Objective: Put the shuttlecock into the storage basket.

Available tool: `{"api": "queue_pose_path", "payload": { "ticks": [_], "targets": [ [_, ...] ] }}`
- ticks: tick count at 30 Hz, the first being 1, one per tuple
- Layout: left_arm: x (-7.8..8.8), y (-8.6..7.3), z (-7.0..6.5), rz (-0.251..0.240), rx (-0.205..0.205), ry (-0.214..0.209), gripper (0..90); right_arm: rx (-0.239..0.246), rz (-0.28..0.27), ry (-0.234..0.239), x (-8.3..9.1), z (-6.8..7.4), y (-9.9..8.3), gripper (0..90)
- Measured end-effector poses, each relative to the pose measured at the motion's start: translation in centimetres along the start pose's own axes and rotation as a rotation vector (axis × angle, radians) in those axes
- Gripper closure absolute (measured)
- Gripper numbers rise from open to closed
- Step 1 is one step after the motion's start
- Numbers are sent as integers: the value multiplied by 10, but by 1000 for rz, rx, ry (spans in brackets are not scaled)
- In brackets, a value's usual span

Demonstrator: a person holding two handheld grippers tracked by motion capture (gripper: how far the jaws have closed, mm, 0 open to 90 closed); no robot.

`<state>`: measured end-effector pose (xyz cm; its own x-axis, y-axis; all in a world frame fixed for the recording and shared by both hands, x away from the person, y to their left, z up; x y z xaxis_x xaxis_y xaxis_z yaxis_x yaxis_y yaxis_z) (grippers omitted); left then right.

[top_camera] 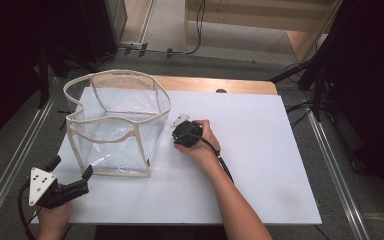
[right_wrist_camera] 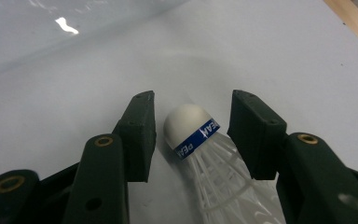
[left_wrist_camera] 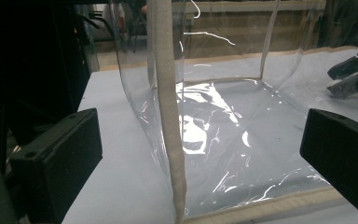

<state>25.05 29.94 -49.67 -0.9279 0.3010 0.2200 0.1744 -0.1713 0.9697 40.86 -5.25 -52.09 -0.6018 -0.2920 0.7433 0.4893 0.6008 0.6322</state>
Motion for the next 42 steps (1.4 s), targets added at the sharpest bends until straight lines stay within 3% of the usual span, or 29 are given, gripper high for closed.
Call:
{"api": "queue_pose_path", "payload": {
  "ticks": [4,8,13,15,18,20,24,27,32,33,34,35,39,40,42],
  "targets": [
    [0,0,0,-1,1,-1,0,5,-1,6,2,-5,-2,579],
    [0,0,0,-3,4,0,0,18,-2,63,7,-5,-6,579],
    [0,0,0,-1,2,0,0,23,-19,115,16,-2,-12,483],
    [0,0,0,-1,4,1,0,13,-43,127,22,0,-20,383],
    [0,0,0,-1,5,2,0,-10,-65,144,28,1,-23,363],
    [0,0,0,0,4,3,0,-37,-146,144,42,3,-29,457],
    [-1,0,0,-1,0,3,0,-47,-200,134,60,10,-38,619],
    [0,0,0,1,-2,4,0,-106,-173,151,66,13,-52,737],
    [-1,0,-1,0,-4,2,0,-170,-111,144,65,8,-71,836],
    [0,0,-1,2,-5,4,0,-223,-92,134,62,2,-78,871],
    [0,0,-1,2,-5,4,0,-223,-92,134,62,2,-78,871],
    [0,0,-1,2,-5,4,0,-267,-70,124,59,-4,-82,872],
    [0,0,-1,0,-4,4,0,-298,-51,91,53,-12,-84,873],
    [0,0,-1,2,-4,4,0,-329,-44,66,48,-18,-83,873],
    [0,0,-1,1,-5,4,0,-347,-42,47,44,-24,-81,873]
  ]
}}
Point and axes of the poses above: each handheld gripper's, and its own axes: x roughly backward along the jaws, y roughly out of its top, z roughly to its left, the point moved 3 cm from there along -x, roughly forward along the jaws, and after that the axes turned 4 degrees about -x, right-handed, at the moved point
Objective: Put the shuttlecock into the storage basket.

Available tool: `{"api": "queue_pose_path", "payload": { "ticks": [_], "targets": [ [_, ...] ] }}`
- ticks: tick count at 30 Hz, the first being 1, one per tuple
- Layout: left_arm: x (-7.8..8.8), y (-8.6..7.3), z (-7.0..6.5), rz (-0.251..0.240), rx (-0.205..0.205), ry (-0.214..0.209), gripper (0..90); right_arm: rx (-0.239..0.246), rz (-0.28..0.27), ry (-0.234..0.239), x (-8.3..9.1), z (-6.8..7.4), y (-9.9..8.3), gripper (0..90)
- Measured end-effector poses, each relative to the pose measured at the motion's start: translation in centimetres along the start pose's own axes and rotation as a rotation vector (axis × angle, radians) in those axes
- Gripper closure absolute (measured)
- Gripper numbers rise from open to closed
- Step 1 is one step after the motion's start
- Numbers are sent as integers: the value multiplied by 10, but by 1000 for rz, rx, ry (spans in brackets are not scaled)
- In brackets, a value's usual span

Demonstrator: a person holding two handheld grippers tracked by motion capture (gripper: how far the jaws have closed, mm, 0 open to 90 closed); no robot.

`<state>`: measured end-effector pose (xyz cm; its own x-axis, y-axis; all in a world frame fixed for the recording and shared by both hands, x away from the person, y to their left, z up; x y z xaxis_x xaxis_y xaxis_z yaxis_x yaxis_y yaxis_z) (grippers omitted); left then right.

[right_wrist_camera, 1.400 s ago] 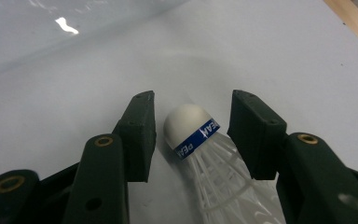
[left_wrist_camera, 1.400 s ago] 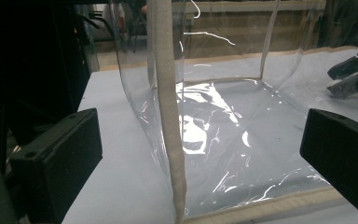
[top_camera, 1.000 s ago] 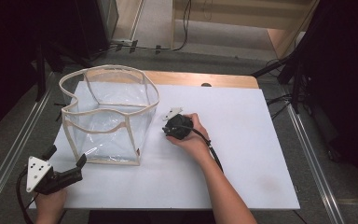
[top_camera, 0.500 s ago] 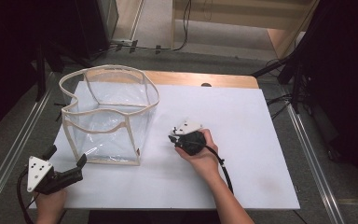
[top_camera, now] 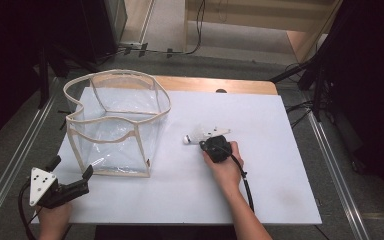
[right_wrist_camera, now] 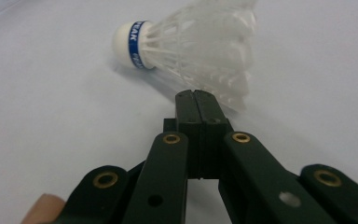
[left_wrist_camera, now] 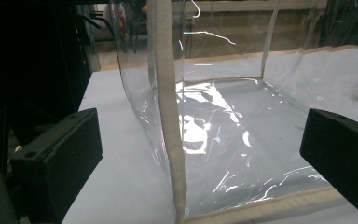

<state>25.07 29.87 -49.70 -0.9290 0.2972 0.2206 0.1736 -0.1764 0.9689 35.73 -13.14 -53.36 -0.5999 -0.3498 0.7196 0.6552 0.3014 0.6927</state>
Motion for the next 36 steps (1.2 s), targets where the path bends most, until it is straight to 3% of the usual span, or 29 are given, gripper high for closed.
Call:
{"api": "queue_pose_path", "payload": {
  "ticks": [7,13,20,25,31,36],
  "targets": [
    [0,0,0,-1,3,0,0,-1,-18,-25,-9,-4,17,873],
    [0,0,1,-1,7,-2,0,28,-24,-27,-19,-1,36,873],
    [0,0,1,-2,8,0,0,38,-23,24,-35,11,54,871],
    [0,0,1,-2,8,-2,0,49,-24,35,-43,16,61,857],
    [0,0,2,-3,11,-2,0,21,-51,103,-39,29,65,630],
    [0,0,1,-3,10,-2,0,20,-45,124,-39,41,64,542]
  ]
}}
Point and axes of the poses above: each handheld gripper's, and its own axes: x roughly backward along the jaws, y roughly out of its top, z roughly to its left, the point moved 3 cm from there along -x, roughly forward along the jaws, and after that the axes turned 4 degrees about -x, right-handed, at the moved point
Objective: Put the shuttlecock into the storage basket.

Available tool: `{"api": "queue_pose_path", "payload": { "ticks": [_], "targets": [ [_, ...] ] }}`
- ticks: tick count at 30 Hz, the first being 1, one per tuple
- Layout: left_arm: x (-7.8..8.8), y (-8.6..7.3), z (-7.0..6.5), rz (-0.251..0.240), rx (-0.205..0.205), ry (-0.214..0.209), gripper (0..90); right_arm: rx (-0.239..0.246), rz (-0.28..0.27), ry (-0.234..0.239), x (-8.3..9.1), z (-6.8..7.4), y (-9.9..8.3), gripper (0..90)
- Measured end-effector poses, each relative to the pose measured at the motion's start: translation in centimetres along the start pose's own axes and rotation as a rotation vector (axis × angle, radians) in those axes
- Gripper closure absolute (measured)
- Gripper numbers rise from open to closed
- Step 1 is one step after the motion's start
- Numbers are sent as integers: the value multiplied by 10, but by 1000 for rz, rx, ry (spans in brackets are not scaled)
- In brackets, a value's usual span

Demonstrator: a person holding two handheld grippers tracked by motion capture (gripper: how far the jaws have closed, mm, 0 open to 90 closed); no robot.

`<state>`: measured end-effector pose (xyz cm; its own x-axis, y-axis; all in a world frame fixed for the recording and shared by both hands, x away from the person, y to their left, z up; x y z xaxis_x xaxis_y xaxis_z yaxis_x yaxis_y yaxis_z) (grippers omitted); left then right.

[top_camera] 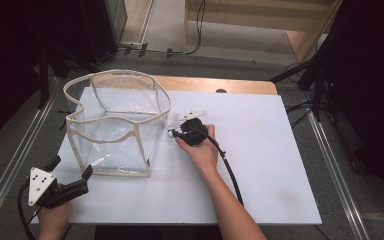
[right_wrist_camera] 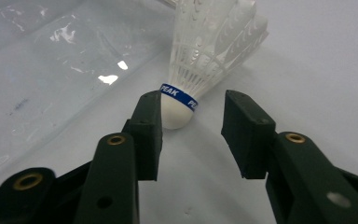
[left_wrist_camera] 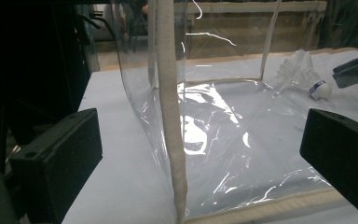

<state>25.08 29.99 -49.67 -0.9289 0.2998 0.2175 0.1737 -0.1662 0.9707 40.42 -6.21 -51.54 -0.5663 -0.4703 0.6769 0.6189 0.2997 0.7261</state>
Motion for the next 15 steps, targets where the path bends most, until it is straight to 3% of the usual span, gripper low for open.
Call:
{"api": "queue_pose_path", "payload": {
  "ticks": [6,7,9,15],
  "targets": [
    [0,0,0,1,1,1,0,-52,10,-20,-10,8,-1,449],
    [0,0,0,1,1,1,0,-80,3,-36,-13,9,0,418],
    [0,0,0,0,-1,0,0,-100,4,-45,-15,9,-1,419],
    [0,0,0,0,-1,-1,0,-89,22,-77,-23,13,-3,450]
  ]
}}
Point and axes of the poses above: each handheld gripper's, and its own axes: x roughly backward along the jaws, y roughly out of its top, z roughly to its left, the point moved 3 cm from there along -x, roughly forward along the jaws, and after that the axes turned 4 degrees about -x, right-handed, at the moved point
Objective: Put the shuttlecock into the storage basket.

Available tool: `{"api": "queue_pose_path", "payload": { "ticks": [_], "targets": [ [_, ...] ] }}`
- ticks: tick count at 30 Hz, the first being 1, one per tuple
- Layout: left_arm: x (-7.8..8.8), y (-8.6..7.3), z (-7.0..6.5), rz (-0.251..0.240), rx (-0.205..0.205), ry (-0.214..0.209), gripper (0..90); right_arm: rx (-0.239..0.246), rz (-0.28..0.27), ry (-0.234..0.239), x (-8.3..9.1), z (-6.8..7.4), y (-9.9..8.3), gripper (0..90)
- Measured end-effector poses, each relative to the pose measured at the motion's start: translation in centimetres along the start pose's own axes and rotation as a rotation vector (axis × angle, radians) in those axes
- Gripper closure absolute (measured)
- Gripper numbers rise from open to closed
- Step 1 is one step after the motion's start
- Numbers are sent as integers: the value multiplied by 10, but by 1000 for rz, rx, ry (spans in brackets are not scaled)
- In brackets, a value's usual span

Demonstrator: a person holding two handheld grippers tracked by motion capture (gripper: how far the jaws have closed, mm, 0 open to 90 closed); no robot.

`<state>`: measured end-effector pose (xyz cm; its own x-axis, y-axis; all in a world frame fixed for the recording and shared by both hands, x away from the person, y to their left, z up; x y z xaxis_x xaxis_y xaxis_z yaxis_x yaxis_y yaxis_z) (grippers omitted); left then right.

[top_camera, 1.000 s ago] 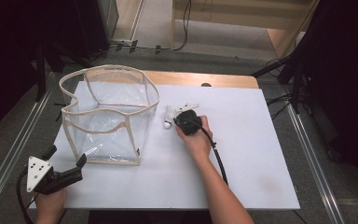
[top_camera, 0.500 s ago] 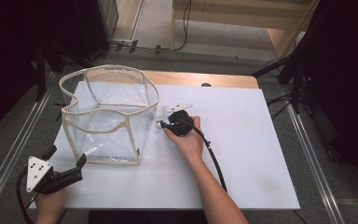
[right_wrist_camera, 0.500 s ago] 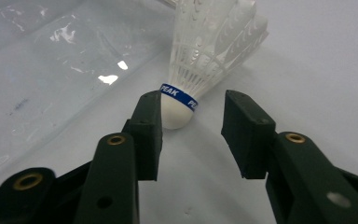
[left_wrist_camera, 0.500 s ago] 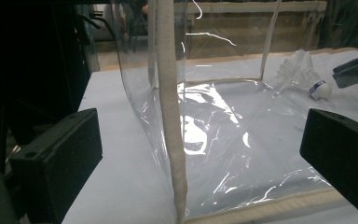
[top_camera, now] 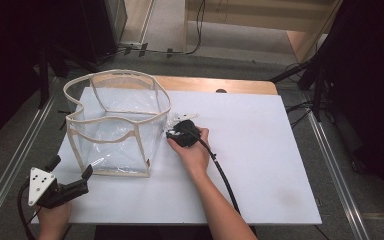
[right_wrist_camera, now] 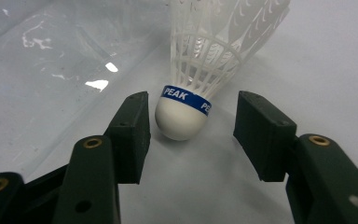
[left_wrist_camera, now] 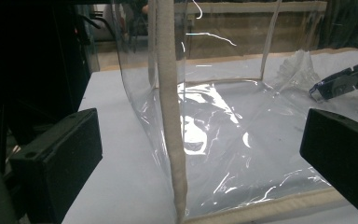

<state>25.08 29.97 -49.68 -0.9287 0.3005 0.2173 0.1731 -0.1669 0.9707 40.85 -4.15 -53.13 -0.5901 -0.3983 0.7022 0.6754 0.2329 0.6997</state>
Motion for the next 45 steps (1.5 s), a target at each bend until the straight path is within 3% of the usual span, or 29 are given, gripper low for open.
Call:
{"api": "queue_pose_path", "payload": {
  "ticks": [1,4,7,16,32,45],
  "targets": [
    [0,0,0,0,0,0,0,0,0,0,0,0,0,450],
    [0,0,0,2,-4,1,0,1,-6,-1,0,1,0,601],
    [0,0,0,2,-2,1,0,4,-2,-20,0,-1,0,626],
    [0,0,0,2,-2,1,0,-19,-38,-34,14,-17,0,629],
    [0,0,-1,2,-6,2,0,-21,-128,-41,56,-43,-1,630],
    [-1,0,-1,4,-10,2,0,12,-190,-45,89,-49,2,630]
  ]
}}
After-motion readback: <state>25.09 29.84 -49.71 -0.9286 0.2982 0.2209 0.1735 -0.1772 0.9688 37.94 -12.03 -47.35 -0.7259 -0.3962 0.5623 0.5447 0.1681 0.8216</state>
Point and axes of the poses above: each handheld gripper's, and its own axes: x roughly backward along the jaws, y roughly out of its top, z roughly to its left, the point moved 3 cm from there along -x, roughly forward along the jaws, and after that the axes turned 4 degrees about -x, right-handed, at the moved point
